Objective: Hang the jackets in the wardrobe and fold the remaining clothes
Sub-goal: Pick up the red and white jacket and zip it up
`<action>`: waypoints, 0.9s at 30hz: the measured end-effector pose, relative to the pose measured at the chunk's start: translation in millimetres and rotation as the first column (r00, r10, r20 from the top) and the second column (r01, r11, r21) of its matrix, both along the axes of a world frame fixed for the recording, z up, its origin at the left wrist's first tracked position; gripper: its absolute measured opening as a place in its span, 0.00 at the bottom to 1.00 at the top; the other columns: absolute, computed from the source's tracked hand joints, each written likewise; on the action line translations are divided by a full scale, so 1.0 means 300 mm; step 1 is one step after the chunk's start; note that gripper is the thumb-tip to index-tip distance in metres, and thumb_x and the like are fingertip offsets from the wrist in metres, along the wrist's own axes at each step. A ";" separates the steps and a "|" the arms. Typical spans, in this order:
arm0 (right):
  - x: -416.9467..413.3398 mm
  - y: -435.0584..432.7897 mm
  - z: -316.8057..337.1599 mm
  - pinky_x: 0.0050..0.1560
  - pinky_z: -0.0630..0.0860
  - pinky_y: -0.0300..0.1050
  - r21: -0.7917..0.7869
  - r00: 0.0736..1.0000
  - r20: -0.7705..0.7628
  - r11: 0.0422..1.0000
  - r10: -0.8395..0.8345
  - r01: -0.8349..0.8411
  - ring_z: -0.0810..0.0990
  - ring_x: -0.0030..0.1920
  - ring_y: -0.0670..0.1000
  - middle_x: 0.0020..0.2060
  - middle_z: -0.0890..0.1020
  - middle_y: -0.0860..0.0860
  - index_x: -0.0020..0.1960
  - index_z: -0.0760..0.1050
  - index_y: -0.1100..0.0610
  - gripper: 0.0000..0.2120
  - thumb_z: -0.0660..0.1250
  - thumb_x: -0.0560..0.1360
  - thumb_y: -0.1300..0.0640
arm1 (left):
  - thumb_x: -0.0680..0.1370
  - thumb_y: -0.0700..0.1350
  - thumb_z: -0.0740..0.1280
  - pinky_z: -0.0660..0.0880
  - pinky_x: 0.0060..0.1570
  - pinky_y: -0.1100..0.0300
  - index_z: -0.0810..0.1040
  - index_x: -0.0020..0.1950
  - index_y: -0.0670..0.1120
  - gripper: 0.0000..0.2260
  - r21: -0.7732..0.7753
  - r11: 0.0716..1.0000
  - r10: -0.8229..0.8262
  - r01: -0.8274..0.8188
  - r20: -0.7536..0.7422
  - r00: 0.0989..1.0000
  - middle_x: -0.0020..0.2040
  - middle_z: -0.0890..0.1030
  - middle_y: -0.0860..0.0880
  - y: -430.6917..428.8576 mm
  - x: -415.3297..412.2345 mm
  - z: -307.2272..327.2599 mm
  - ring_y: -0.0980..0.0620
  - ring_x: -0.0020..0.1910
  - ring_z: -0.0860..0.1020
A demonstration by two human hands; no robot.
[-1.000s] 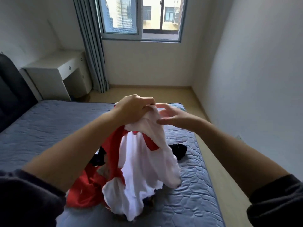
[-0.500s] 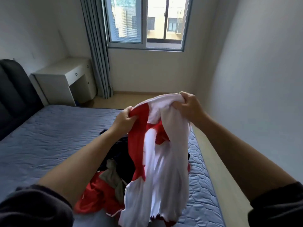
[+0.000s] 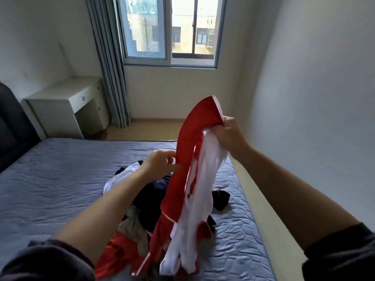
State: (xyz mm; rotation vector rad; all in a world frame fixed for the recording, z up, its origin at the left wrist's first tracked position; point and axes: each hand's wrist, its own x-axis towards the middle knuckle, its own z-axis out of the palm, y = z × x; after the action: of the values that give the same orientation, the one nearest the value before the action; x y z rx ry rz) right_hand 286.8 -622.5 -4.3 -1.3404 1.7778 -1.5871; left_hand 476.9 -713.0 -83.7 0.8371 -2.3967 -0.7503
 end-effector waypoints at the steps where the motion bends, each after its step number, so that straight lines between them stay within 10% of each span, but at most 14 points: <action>1: 0.002 -0.005 0.013 0.29 0.72 0.36 -0.011 0.999 0.036 1.000 0.003 -0.003 0.73 0.25 0.41 0.22 0.77 0.42 0.29 0.75 0.54 0.15 0.68 0.69 0.70 | 0.69 0.42 0.77 0.73 0.39 0.60 0.82 0.50 0.48 0.11 0.041 0.999 -0.032 0.033 -0.012 0.999 0.40 0.78 0.51 0.001 -0.012 -0.021 0.55 0.34 0.74; 4: -0.001 0.004 0.044 0.37 0.76 0.42 -0.031 0.992 0.121 0.999 -0.022 0.026 0.78 0.31 0.48 0.29 0.80 0.50 0.36 0.79 0.59 0.09 0.69 0.69 0.71 | 0.68 0.46 0.76 0.72 0.35 0.71 0.79 0.42 0.59 0.11 0.184 0.983 0.002 -0.009 0.037 0.999 0.39 0.80 0.58 0.031 -0.067 -0.062 0.66 0.35 0.77; 7: -0.026 0.051 0.067 0.43 0.77 0.49 -0.057 0.983 0.175 0.996 -0.053 0.064 0.79 0.37 0.55 0.34 0.80 0.57 0.38 0.79 0.62 0.06 0.69 0.69 0.71 | 0.71 0.45 0.70 0.73 0.37 0.62 0.79 0.39 0.51 0.02 0.165 0.979 0.082 -0.117 0.202 0.976 0.36 0.81 0.53 0.047 -0.092 -0.130 0.54 0.38 0.79; 11: -0.103 0.171 0.077 0.34 0.79 0.40 -0.060 0.978 0.182 0.992 -0.098 0.111 0.80 0.29 0.49 0.31 0.80 0.54 0.37 0.79 0.59 0.09 0.67 0.70 0.71 | 0.79 0.45 0.61 0.74 0.38 0.53 0.74 0.32 0.41 0.16 0.148 0.943 0.248 -0.297 0.279 0.928 0.36 0.82 0.39 0.078 -0.072 -0.195 0.41 0.38 0.81; 15: -0.195 0.291 0.054 0.33 0.76 0.39 0.032 0.953 0.218 0.977 -0.211 0.209 0.79 0.32 0.49 0.32 0.80 0.52 0.35 0.77 0.57 0.07 0.68 0.71 0.64 | 0.79 0.42 0.59 0.66 0.30 0.56 0.68 0.29 0.44 0.17 0.355 0.827 0.434 -0.435 0.088 0.897 0.27 0.71 0.44 0.190 -0.083 -0.161 0.46 0.29 0.71; 19: -0.247 0.410 0.034 0.30 0.77 0.39 0.126 0.953 0.266 0.986 -0.143 0.113 0.80 0.32 0.49 0.32 0.79 0.52 0.37 0.75 0.57 0.06 0.66 0.73 0.61 | 0.81 0.41 0.57 0.76 0.25 0.60 0.73 0.40 0.41 0.11 0.740 0.658 0.500 -0.140 -0.291 0.816 0.29 0.80 0.42 0.411 -0.115 -0.046 0.46 0.27 0.80; 27: -0.286 0.553 0.039 0.29 0.78 0.40 0.101 0.964 0.257 0.990 0.068 -0.097 0.82 0.28 0.46 0.26 0.80 0.48 0.40 0.75 0.58 0.04 0.64 0.73 0.61 | 0.82 0.41 0.56 0.76 0.25 0.63 0.70 0.34 0.43 0.16 0.656 0.751 0.508 0.071 -0.644 0.573 0.28 0.82 0.46 0.642 -0.171 0.266 0.51 0.26 0.81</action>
State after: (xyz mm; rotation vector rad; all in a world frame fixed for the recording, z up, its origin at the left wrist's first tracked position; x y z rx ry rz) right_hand 201.0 -456.7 7.5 -1.0911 1.6104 -1.5131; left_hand 425.7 -520.4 -3.8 0.7821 -1.1595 -1.4749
